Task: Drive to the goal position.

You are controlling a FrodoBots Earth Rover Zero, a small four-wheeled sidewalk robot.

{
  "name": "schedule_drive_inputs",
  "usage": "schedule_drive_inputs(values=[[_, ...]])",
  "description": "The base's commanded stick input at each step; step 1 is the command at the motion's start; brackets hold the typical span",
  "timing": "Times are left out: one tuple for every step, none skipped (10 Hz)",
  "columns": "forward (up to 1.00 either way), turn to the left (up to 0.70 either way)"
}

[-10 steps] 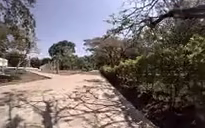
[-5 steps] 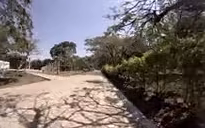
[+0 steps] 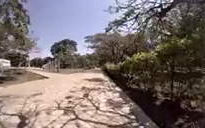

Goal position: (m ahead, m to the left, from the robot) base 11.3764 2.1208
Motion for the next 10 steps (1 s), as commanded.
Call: schedule_drive_inputs(values=[[0.7, 0.0], [0.7, 0.0], [0.7, 0.0], [0.7, 0.0], [0.7, 0.14], [0.7, 0.3], [0.7, 0.35], [0.7, 0.35], [0.7, 0.35], [0.7, 0.35]])
